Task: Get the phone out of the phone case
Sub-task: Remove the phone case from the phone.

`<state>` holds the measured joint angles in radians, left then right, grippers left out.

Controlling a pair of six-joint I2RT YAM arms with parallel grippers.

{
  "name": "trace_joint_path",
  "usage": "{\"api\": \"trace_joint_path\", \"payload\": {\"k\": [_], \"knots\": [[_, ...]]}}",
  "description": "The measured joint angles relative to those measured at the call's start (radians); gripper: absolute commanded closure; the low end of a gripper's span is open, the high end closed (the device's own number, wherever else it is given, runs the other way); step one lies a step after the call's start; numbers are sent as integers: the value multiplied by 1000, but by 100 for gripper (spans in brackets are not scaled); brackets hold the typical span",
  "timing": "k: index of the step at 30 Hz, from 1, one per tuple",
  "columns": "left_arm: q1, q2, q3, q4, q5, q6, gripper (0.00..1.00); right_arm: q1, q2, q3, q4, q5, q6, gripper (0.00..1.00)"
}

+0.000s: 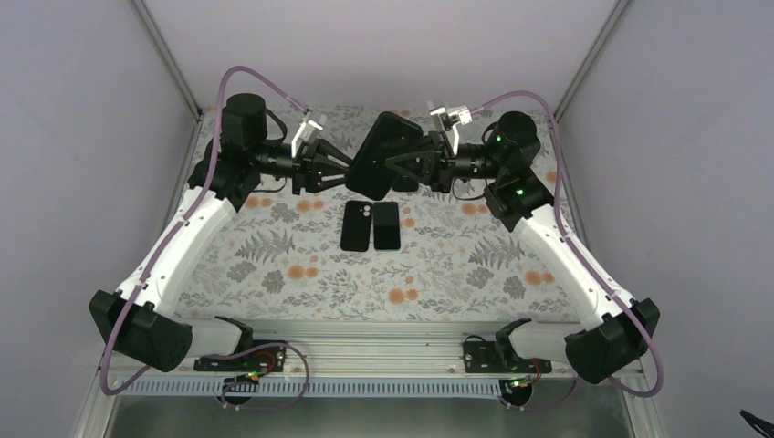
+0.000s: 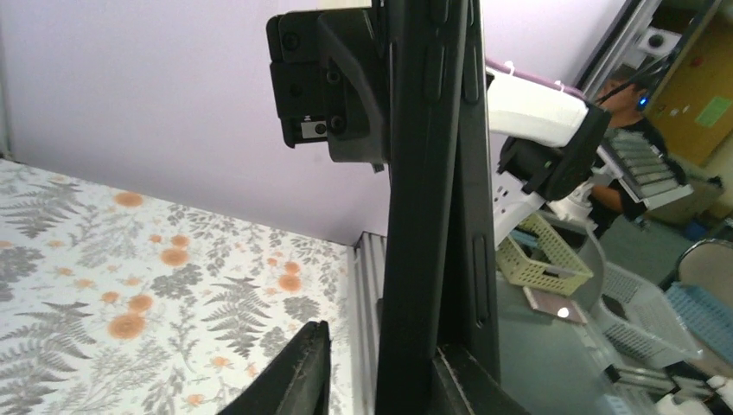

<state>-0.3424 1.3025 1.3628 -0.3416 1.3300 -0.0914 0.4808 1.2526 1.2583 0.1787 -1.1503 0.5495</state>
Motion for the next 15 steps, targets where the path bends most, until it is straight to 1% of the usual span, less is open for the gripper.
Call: {"api": "trace_joint_path", "payload": {"k": [3,6,10,15], "knots": [[-4,1,1,-19,-22,27,65,9,0,0,-60,-1,-53,96],[-18,6,15,-60,-30,81,60,17,0,0,-100,-14,-93,96],[-43,21,68,-159,-57,180,58,19,0,0,-125,-48,-131,97],[-56,38,113,-242,-90,251,56,21,0,3,-166,-55,-187,97]]}}
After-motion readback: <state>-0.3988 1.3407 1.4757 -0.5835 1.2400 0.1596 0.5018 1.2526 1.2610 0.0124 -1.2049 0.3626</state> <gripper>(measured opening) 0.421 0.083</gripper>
